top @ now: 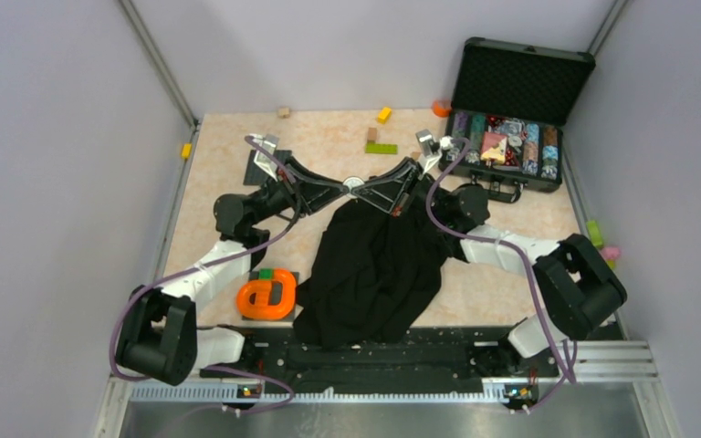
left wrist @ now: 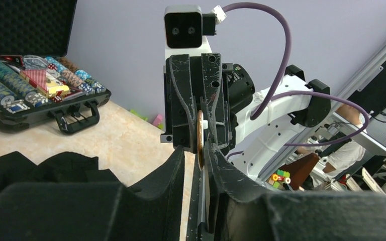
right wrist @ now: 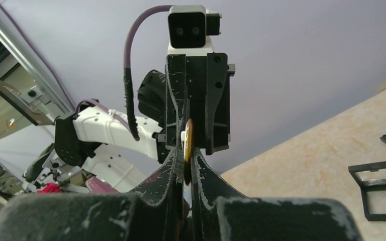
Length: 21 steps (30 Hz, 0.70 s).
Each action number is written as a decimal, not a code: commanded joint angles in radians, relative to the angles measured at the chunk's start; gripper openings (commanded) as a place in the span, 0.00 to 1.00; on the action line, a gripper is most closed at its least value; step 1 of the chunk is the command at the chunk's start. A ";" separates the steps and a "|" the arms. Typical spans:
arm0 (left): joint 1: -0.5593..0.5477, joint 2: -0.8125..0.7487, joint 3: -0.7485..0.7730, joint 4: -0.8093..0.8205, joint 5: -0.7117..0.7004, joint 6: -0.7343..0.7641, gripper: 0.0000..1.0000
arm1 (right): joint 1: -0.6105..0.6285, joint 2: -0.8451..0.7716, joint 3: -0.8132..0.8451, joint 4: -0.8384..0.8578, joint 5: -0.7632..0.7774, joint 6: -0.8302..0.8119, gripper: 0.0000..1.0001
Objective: Remove the brooch from the garment
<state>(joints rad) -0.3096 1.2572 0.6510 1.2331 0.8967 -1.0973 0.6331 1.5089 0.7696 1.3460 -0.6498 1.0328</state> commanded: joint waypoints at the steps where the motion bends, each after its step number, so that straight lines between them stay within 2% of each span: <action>1: -0.005 -0.007 0.036 0.018 0.015 0.023 0.18 | 0.018 0.008 0.059 0.026 -0.013 -0.013 0.00; 3: -0.006 -0.013 0.038 -0.005 0.016 0.039 0.01 | 0.021 0.006 0.065 0.002 -0.014 -0.028 0.00; 4: -0.006 -0.017 0.041 -0.023 0.016 0.051 0.00 | 0.022 0.002 0.067 -0.015 -0.011 -0.041 0.00; 7: -0.015 -0.047 0.039 -0.087 0.000 0.111 0.00 | 0.026 -0.023 0.069 -0.107 0.022 -0.105 0.00; 11: -0.031 -0.111 0.054 -0.279 -0.040 0.232 0.00 | 0.040 -0.082 0.067 -0.289 0.115 -0.249 0.16; 14: -0.042 -0.144 0.061 -0.342 -0.065 0.268 0.00 | 0.053 -0.113 0.072 -0.394 0.177 -0.333 0.17; 21: -0.053 -0.166 0.048 -0.345 -0.084 0.275 0.00 | 0.072 -0.124 0.081 -0.464 0.244 -0.405 0.16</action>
<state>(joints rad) -0.3325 1.1187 0.6693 0.8787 0.7891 -0.8410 0.6868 1.3964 0.8070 0.9798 -0.4934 0.7227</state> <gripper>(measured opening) 0.013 0.171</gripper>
